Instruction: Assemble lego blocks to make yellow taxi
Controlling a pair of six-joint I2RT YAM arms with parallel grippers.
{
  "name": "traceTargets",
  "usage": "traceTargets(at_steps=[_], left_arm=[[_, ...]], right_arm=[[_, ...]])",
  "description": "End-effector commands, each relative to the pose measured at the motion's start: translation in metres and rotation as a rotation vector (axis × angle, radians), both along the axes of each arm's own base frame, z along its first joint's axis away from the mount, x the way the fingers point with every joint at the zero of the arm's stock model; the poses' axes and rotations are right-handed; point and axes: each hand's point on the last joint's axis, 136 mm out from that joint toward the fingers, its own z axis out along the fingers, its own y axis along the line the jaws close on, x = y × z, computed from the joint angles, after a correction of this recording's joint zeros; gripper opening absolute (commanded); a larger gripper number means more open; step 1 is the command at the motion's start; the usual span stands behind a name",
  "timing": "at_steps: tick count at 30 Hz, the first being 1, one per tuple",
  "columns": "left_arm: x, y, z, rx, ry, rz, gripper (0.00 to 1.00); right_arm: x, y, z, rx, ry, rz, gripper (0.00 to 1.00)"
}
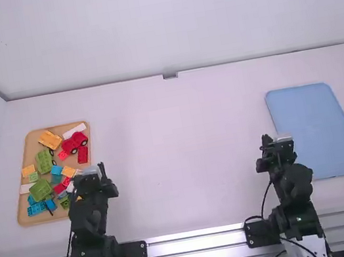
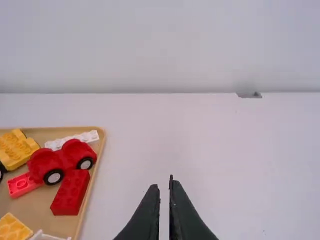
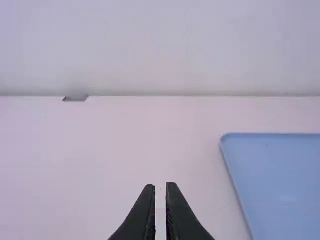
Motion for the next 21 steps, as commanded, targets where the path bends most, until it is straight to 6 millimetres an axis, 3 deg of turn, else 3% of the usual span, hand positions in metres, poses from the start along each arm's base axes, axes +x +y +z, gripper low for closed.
traceTargets(at_steps=[1, 14, 18, 21], left_arm=[[0.000, 0.005, 0.024, 0.001, -0.035, 0.028, 0.09], [0.019, 0.024, 0.058, 0.014, 0.008, 0.147, 0.29], [0.028, 0.032, 0.069, 0.004, 0.016, 0.195, 0.35], [0.040, 0.042, 0.077, -0.025, 0.045, 0.248, 0.44]], right_arm=[[0.001, 0.005, 0.030, -0.019, -0.039, 0.031, 0.10], [0.021, 0.036, 0.084, -0.093, 0.014, 0.210, 0.29], [0.033, 0.056, 0.100, -0.114, 0.027, 0.307, 0.36], [0.053, 0.080, 0.112, -0.142, 0.052, 0.412, 0.44]])
